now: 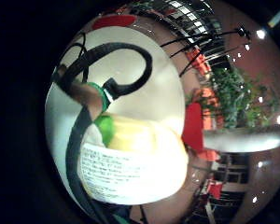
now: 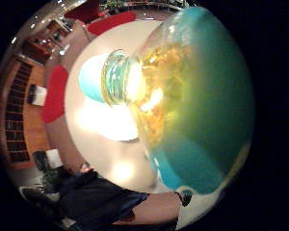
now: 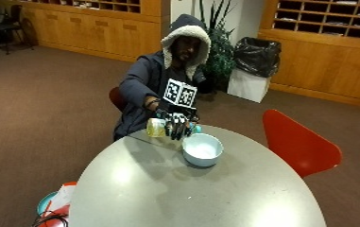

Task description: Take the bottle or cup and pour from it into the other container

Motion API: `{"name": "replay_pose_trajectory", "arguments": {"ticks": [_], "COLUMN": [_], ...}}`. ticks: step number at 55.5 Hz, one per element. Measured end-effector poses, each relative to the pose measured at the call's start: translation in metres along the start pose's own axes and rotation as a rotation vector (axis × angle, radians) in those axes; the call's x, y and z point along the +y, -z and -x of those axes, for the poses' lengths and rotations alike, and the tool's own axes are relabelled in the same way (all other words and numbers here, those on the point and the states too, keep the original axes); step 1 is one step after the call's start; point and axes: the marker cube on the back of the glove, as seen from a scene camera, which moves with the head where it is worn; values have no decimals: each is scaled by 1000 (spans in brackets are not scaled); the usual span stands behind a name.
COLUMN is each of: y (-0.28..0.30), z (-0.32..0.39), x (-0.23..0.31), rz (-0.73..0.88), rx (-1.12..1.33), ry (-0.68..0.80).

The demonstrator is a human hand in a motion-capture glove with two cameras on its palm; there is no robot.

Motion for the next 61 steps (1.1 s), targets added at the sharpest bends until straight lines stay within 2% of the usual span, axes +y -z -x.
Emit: {"name": "replay_pose_trajectory", "arguments": {"ticks": [23,61], "y": [-3,12], "z": [64,81], "x": [-20,-12], "rz": [15,-26], "rx": [489,542], "ry": [166,179]}}
